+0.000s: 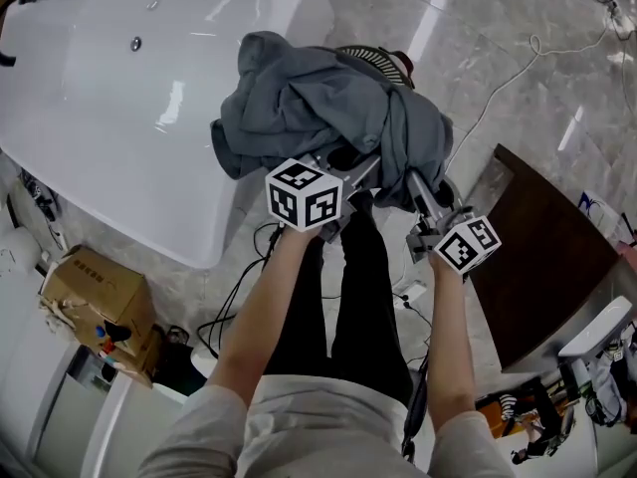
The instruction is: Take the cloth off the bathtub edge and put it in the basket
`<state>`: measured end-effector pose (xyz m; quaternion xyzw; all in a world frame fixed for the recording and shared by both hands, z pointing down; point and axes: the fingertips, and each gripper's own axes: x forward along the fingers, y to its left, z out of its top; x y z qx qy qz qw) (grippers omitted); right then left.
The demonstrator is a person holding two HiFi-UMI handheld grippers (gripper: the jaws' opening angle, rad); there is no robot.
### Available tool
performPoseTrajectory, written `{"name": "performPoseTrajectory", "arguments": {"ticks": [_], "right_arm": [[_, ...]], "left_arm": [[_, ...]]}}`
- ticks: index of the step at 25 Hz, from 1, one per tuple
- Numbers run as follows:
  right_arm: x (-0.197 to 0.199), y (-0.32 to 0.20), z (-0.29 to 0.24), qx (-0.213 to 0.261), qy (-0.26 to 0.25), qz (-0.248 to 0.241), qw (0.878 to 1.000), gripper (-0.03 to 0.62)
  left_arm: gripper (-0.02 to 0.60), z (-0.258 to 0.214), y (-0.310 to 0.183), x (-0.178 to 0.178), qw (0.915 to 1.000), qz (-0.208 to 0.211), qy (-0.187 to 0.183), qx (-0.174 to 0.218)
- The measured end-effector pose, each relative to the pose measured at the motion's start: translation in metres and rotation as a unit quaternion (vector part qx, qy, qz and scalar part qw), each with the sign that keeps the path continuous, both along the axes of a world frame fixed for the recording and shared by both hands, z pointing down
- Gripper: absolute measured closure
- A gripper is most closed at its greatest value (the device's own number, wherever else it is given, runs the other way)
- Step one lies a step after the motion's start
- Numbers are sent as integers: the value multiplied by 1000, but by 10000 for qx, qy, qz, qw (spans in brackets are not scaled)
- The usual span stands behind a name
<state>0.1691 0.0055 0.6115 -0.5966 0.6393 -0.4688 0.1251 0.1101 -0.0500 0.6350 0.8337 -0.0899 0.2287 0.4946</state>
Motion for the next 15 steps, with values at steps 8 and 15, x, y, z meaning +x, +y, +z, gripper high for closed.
{"name": "performPoseTrajectory", "arguments": {"ticks": [8,15], "right_arm": [[-16,-34,52,-188,228,-318,9991,471],[-27,-62,111,-278,-36,-440,9986,471]], "left_arm": [[426,55,-29,-27,9988,-382,-305,-45],[426,116,-54,-51,9946,-816,-639,-71]]}}
